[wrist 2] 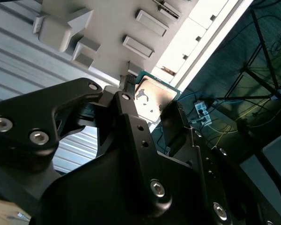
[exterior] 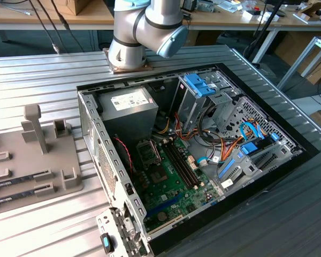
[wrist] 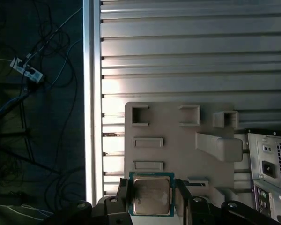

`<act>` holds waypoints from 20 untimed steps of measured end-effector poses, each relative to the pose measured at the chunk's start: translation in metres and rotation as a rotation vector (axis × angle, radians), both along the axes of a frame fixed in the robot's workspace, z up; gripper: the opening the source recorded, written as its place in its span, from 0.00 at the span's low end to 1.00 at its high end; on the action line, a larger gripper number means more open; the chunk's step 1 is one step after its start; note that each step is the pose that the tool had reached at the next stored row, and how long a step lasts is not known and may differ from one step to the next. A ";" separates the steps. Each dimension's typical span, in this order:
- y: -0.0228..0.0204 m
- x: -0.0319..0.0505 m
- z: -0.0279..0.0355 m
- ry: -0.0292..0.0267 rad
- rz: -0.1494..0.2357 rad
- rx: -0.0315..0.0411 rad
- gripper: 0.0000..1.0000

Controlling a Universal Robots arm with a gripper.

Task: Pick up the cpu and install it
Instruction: 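Pick up the cpu and move it towards the insertion slot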

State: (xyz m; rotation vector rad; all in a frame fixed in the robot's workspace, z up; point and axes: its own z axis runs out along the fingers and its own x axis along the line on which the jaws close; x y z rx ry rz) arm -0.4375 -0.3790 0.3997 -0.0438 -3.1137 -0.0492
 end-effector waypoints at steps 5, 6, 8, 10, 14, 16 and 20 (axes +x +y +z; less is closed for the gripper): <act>0.0000 0.0000 0.0045 -0.0001 0.000 0.0013 0.47; 0.0000 0.0000 0.0054 0.0000 0.000 0.0015 0.47; 0.0000 0.0000 0.0075 -0.0001 0.000 0.0019 0.47; 0.0000 0.0000 0.0099 0.0000 0.000 0.0023 0.47; 0.0000 0.0000 0.0142 -0.0001 0.000 0.0031 0.47; 0.0000 0.0000 0.0168 -0.0001 0.000 0.0037 0.47; 0.0000 0.0000 0.0198 0.0000 0.000 0.0043 0.47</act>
